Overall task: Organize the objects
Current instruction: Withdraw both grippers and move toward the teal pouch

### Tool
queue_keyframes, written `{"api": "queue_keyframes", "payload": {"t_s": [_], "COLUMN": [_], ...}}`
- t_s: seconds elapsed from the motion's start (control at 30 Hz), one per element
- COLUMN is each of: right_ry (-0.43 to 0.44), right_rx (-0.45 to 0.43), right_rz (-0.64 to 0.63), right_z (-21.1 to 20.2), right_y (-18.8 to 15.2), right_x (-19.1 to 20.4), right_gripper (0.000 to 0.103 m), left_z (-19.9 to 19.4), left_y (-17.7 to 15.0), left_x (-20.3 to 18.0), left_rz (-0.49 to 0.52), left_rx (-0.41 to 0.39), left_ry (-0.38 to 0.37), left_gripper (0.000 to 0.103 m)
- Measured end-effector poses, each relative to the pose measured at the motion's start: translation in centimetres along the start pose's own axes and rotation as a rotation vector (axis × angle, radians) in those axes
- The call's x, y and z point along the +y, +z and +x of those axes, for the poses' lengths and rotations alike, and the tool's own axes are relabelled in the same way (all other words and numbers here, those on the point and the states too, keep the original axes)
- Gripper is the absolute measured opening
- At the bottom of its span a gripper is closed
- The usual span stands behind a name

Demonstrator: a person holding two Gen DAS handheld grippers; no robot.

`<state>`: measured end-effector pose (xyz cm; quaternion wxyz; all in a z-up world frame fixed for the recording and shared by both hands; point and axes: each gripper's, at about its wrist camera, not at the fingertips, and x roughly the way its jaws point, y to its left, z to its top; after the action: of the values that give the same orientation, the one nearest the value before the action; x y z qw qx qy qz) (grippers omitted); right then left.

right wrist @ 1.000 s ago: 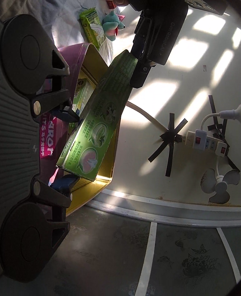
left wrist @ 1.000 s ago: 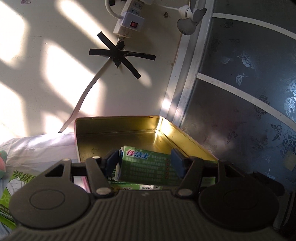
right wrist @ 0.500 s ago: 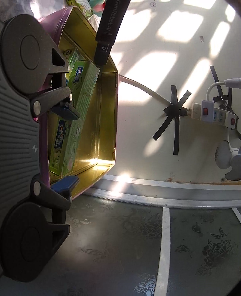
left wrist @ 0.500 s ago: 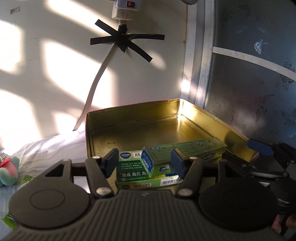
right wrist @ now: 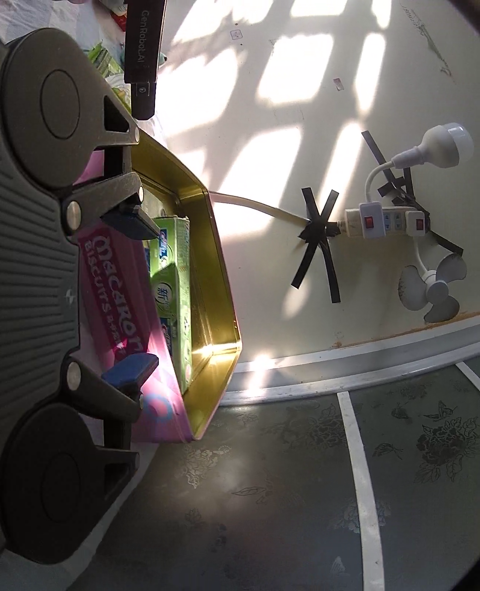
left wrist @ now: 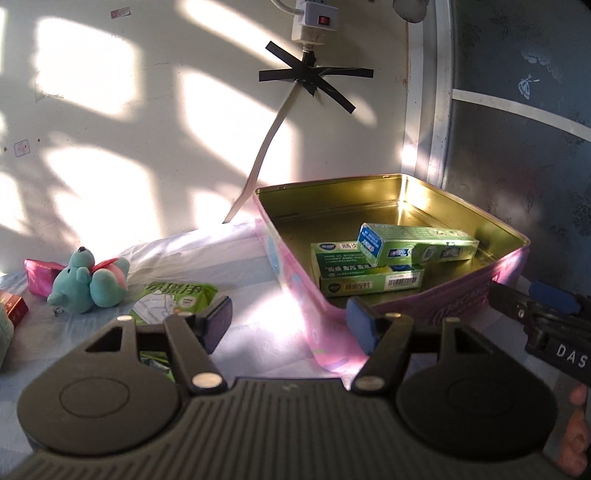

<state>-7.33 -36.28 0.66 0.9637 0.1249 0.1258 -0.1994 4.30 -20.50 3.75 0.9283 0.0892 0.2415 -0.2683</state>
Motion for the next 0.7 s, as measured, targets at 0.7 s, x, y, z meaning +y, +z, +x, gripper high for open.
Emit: {"api": "queue_keyframes", "payload": {"t_s": [0.7], "right_ry": [0.362], "right_rx": [0.334], "right_rz": [-0.221], "right_z": [3.4], "right_y": [-4.6], "right_x": [18.4], "right_gripper": [0.067], "left_z": [-3.2], "left_y": [-8.9], "left_x": [18.3], "left_rz": [-0.185], "left_rx": [0.131], "left_ry": [0.344], "left_gripper": [0.070]}}
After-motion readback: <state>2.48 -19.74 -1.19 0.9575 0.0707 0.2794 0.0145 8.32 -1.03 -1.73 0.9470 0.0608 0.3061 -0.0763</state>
